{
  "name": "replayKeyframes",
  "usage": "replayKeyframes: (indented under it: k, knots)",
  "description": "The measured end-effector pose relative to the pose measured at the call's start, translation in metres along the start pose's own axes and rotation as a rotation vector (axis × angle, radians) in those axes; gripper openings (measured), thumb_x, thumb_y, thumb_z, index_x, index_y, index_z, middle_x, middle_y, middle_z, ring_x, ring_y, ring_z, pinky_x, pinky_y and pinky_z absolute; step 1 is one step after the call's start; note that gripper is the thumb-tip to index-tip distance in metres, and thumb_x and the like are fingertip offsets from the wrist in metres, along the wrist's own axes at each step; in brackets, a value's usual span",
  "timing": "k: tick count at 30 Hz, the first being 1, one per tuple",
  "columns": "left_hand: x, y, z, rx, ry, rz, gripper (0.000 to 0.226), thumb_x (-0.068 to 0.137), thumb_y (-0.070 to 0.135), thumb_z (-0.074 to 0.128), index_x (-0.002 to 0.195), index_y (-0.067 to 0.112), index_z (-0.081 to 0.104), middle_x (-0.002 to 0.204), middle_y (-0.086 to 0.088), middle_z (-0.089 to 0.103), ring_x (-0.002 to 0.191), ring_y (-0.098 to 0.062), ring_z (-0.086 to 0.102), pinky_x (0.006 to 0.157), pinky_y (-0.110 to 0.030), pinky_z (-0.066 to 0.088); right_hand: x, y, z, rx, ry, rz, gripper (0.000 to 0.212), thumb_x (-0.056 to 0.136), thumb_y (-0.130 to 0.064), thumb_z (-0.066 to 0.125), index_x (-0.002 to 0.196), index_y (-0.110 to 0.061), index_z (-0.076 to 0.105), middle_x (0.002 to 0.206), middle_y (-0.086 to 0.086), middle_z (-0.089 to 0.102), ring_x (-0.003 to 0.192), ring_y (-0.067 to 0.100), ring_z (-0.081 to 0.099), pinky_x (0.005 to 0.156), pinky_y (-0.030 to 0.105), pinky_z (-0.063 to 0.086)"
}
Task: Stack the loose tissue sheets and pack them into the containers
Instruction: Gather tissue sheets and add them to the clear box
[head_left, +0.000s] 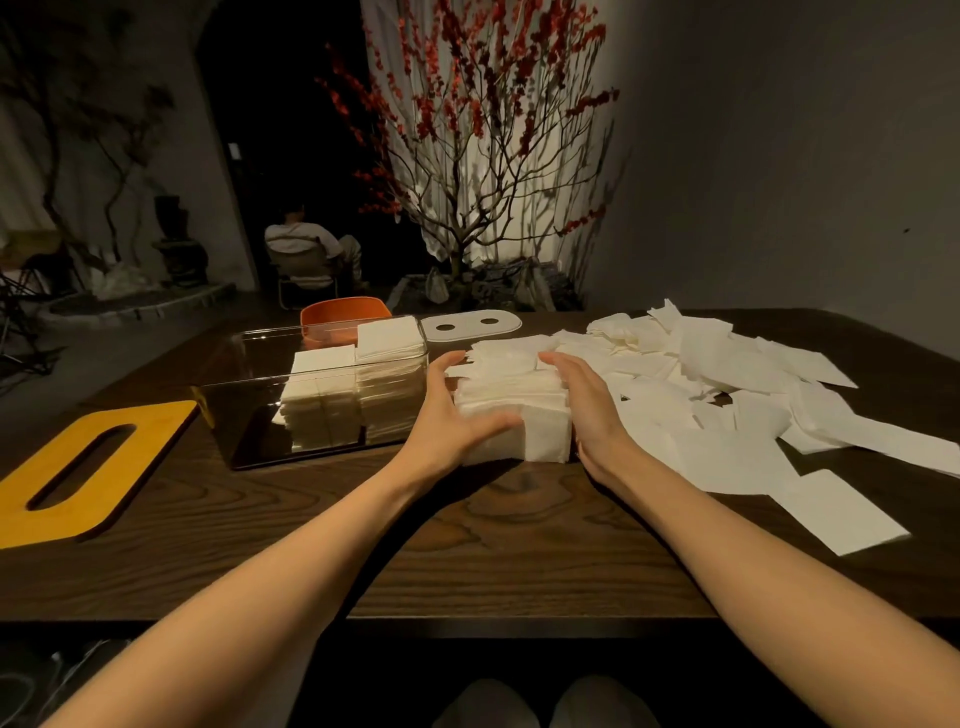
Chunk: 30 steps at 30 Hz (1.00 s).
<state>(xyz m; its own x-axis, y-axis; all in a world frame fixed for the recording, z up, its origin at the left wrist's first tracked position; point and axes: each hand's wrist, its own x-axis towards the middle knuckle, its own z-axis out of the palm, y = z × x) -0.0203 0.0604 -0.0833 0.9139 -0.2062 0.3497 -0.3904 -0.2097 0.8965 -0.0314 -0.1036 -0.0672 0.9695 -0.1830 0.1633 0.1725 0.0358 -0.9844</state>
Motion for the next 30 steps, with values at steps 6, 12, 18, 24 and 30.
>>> replayKeyframes:
  k: [6,12,18,24,30]
  knots:
    - [-0.006,-0.001,-0.002,0.19,0.001,0.259,0.091,0.073,0.044,0.077,0.144,0.035,0.021,0.13,0.008,0.031,0.12,0.002,0.037,0.096,-0.003,0.032,0.0,0.003,-0.007,0.005,-0.091,0.024,0.033,0.097,-0.041,0.048,0.124,-0.022,0.053,0.123,0.001,0.058,0.117,0.018,0.054,0.108,0.042,0.04]
    - [-0.007,0.0,-0.003,0.462,-0.054,0.453,0.064,0.085,0.034,0.071,0.142,0.038,0.041,0.143,0.001,0.025,0.132,-0.012,0.031,0.115,-0.027,0.026,-0.004,0.001,-0.001,-0.14,-0.075,-0.022,0.025,0.097,-0.023,0.051,0.122,-0.02,0.058,0.133,0.002,0.053,0.123,0.017,0.048,0.109,0.039,0.038]
    - [-0.009,0.001,-0.007,0.52,-0.023,0.368,0.053,0.084,0.047,0.065,0.132,0.027,0.058,0.145,-0.002,0.031,0.132,-0.013,0.032,0.112,-0.029,0.029,-0.007,-0.002,-0.001,-0.084,-0.044,0.0,0.035,0.1,-0.027,0.046,0.131,-0.013,0.055,0.134,-0.002,0.051,0.12,0.013,0.045,0.105,0.028,0.037]
    - [-0.009,0.0,-0.008,0.536,0.035,0.322,0.056,0.083,0.047,0.068,0.132,0.022,0.059,0.144,-0.001,0.033,0.133,-0.013,0.033,0.111,-0.029,0.033,0.0,0.005,-0.001,-0.148,-0.021,0.01,0.033,0.102,-0.023,0.039,0.128,-0.014,0.057,0.136,-0.001,0.05,0.123,0.012,0.044,0.111,0.034,0.034]
    - [-0.009,0.002,-0.009,0.51,0.075,0.34,0.068,0.082,0.046,0.07,0.143,0.027,0.045,0.142,0.002,0.033,0.13,-0.006,0.031,0.107,-0.016,0.028,0.007,0.007,0.0,0.0,-0.048,0.143,0.041,0.1,-0.038,0.044,0.134,-0.016,0.049,0.129,0.003,0.053,0.119,0.019,0.052,0.108,0.039,0.04]
